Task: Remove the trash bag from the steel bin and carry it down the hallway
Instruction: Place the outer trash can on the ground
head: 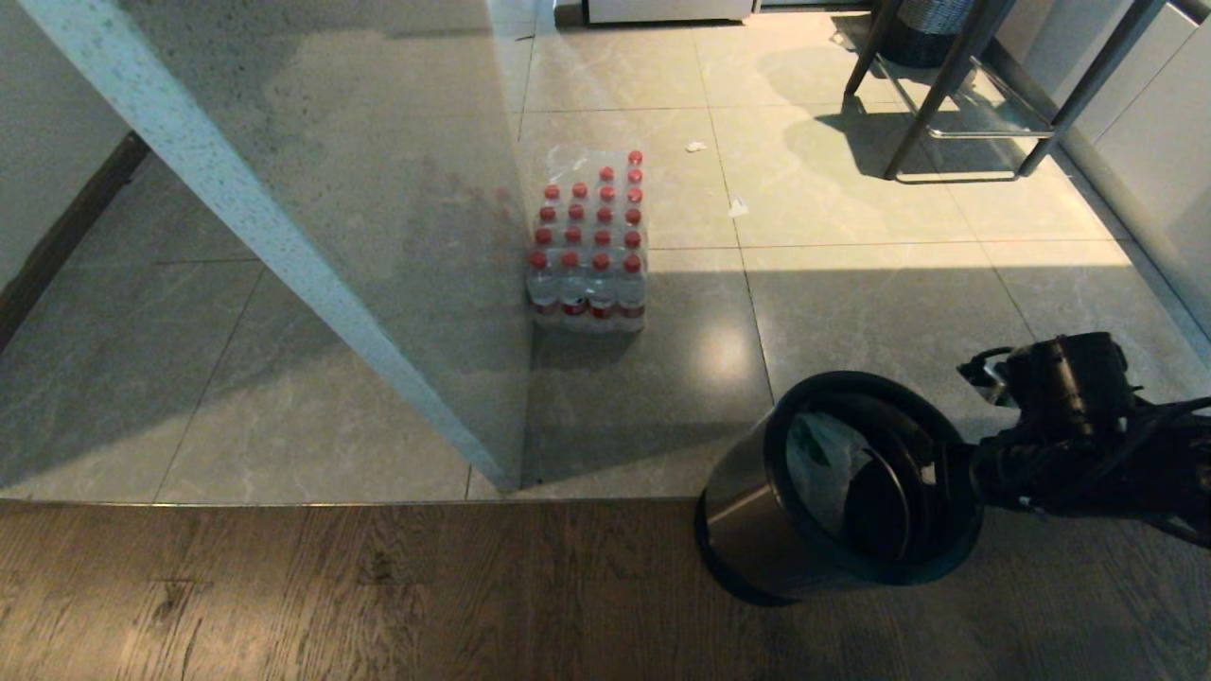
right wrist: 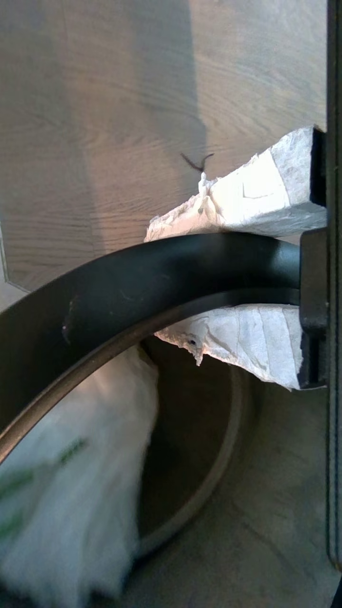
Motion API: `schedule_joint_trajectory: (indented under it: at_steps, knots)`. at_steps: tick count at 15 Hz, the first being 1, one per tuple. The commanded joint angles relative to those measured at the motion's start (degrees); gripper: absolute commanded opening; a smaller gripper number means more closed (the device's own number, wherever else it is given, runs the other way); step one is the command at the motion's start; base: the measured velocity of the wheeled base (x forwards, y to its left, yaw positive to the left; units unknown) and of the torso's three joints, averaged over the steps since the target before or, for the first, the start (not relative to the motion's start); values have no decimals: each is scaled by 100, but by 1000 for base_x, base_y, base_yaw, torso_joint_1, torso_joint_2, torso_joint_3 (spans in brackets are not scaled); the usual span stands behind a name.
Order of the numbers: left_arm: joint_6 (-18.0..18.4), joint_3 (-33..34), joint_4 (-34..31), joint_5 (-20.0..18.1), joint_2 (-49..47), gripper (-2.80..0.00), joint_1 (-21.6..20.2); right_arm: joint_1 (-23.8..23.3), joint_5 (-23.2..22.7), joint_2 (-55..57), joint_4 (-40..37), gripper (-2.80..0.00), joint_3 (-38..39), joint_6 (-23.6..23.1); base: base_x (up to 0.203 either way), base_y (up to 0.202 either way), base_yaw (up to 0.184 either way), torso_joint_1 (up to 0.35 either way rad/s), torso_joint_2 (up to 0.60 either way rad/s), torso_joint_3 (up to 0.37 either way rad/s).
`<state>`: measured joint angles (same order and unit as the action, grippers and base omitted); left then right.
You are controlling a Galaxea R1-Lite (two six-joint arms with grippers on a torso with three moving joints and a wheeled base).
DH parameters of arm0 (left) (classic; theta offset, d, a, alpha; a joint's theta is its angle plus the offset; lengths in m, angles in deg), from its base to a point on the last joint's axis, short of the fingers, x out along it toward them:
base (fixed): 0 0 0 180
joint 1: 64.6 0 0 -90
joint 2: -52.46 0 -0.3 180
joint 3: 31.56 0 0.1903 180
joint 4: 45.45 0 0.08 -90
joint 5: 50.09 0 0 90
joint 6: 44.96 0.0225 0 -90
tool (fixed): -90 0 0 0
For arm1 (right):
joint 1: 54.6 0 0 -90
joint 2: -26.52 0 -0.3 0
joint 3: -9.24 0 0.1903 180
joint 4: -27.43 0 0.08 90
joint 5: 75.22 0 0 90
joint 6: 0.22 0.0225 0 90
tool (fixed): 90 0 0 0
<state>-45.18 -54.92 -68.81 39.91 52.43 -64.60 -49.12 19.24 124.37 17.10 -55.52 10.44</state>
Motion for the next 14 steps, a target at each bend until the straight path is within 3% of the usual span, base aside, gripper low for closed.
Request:
schedule_joint_trajectory:
  at_steps: [1,7,14]
  knots:
    - [-4,0,0,0,-6,-280,0,-9,8,-988,-411,-280,-42,59,0,0,0,0,0,0]
    - [-4,0,0,0,-6,-280,0,-6,15,-2371,-1655,-280,-193,547,0,0,0,0,0,0]
    - [-4,0,0,0,-6,-280,0,-4,-38,-3206,-2272,-280,-191,561,0,0,0,0,0,0]
